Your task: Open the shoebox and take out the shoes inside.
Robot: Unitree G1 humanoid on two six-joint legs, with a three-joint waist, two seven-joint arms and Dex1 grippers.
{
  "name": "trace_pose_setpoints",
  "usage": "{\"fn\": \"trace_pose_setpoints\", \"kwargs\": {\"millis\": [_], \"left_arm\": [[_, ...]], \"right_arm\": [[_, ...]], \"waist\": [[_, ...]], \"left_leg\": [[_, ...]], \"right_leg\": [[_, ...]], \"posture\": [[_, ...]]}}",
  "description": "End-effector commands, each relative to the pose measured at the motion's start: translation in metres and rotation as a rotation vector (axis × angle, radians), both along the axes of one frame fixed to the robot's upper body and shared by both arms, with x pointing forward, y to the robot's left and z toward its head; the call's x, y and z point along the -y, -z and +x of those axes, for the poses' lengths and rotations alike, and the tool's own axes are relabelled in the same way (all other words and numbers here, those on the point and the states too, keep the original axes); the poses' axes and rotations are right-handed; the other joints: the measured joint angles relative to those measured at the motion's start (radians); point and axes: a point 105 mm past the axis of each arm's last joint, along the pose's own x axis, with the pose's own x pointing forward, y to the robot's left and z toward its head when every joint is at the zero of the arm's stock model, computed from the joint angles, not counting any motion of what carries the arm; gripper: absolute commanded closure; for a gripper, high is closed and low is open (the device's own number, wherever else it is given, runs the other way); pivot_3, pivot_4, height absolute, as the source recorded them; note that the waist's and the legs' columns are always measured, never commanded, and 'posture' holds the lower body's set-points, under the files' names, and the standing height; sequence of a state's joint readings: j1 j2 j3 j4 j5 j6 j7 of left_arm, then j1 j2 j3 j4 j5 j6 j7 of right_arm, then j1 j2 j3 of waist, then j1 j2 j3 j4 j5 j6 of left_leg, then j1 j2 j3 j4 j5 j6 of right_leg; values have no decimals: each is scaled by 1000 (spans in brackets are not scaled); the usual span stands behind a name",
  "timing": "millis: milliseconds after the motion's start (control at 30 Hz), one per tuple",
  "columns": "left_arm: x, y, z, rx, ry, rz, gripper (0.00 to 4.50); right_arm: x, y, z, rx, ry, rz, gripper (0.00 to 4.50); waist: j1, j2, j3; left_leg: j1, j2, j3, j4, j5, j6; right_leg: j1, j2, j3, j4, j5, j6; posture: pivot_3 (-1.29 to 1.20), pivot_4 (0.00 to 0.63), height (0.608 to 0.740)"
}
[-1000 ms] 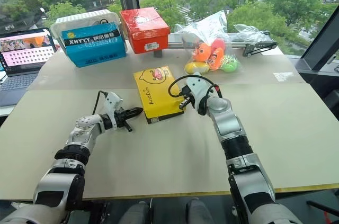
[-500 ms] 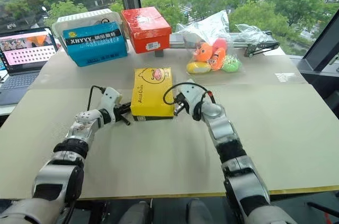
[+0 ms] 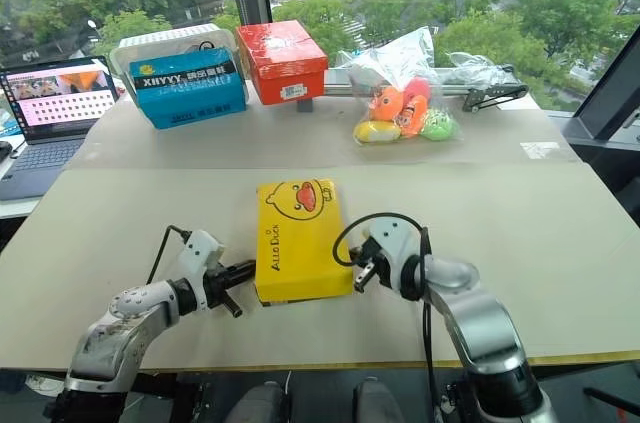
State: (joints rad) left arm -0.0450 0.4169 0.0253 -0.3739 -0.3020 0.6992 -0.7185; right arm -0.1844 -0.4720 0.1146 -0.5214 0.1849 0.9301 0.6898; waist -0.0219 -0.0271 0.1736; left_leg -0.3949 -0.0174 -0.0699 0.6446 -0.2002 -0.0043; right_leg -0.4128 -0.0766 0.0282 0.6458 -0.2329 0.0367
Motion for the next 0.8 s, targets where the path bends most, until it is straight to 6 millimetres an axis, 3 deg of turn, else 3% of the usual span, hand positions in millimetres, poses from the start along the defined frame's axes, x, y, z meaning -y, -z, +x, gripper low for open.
{"fn": "trace_pose_setpoints", "kwargs": {"millis": [33, 133, 333, 500, 600, 700, 733, 800], "left_arm": [[24, -21, -10, 51, 99, -65, 4500], [17, -19, -6, 55, 70, -45, 4500], [-3, -16, 1, 89, 52, 48, 4500], [-37, -15, -5, 95, 138, 204, 4500], [-60, -33, -2, 124, 190, 256, 4500], [-73, -73, -1, 181, 292, 289, 4500], [-76, -83, 1, 197, 292, 295, 4004], [-77, -99, 2, 222, 315, 300, 3501]], "right_arm": [[-3, -8, -19, -10, -63, 14, 4477], [9, -6, -19, -30, -25, 7, 4477], [20, -12, -2, 9, 0, -17, 4477], [37, -24, 10, 43, -20, -64, 4477], [46, -32, 16, 61, -34, -85, 4477], [52, -34, 19, 62, -64, -106, 4477], [53, -34, 19, 61, -70, -109, 4500], [54, -33, 23, 62, -68, -106, 4500]], "waist": [[5, 0, 0], [6, 0, 0], [7, 0, 0], [5, 0, 0], [7, 0, 0], [9, -1, 1], [11, -1, 1], [10, -2, 1]], "left_leg": [[0, 0, 0, 0, 0, 0], [0, 0, 2, 0, 0, 0], [-2, 0, 3, 0, 0, 0], [-4, 1, 5, 0, 0, 0], [-7, 1, 6, 0, 0, 0], [-7, 1, 7, 0, 0, 0], [-8, 1, 7, 0, 0, 0], [-8, 2, 7, 0, 0, 0]], "right_leg": [[0, 0, 0, 0, 0, 0], [0, 0, 0, -1, -1, 1], [-1, 0, 0, -2, -1, 0], [-4, 0, 1, -2, -1, 0], [-9, 0, 2, -1, -1, -1], [-9, 0, 2, -2, -1, -1], [-9, 0, 1, -2, -1, -1], [-9, 0, 1, -3, -1, 0]], "posture": [[0, 150, 740], [0, 150, 740], [0, 150, 740], [0, 150, 740], [0, 150, 740], [0, 150, 740], [0, 150, 740], [0, 150, 740]]}}
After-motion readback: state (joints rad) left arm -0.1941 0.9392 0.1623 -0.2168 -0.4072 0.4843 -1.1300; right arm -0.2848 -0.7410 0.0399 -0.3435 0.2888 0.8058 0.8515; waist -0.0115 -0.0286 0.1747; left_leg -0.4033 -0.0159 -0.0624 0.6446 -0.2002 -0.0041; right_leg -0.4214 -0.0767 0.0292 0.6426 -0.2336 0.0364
